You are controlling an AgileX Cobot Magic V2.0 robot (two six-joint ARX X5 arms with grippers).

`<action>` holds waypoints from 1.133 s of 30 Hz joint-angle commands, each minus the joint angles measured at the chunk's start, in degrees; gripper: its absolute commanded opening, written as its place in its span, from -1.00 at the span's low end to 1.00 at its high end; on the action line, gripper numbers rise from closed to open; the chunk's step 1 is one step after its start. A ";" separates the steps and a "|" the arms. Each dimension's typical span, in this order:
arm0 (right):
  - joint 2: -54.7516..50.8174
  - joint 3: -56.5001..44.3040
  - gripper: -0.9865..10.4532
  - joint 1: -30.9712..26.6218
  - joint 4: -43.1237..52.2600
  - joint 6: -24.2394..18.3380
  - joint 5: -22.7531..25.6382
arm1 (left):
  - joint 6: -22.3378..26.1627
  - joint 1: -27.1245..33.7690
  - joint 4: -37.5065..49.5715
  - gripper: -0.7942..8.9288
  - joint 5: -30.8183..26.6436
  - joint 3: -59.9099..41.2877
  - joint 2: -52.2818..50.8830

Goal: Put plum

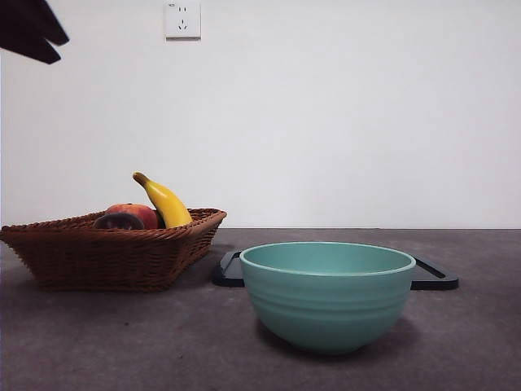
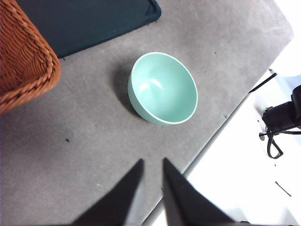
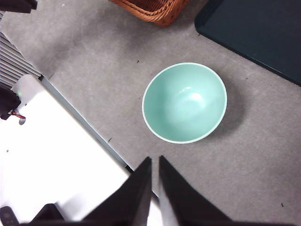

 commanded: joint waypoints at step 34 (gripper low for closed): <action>0.33 0.87 -0.82 0.33 2.05 -0.44 0.39 | 5.16 0.85 6.91 -0.81 -1.64 0.44 -2.64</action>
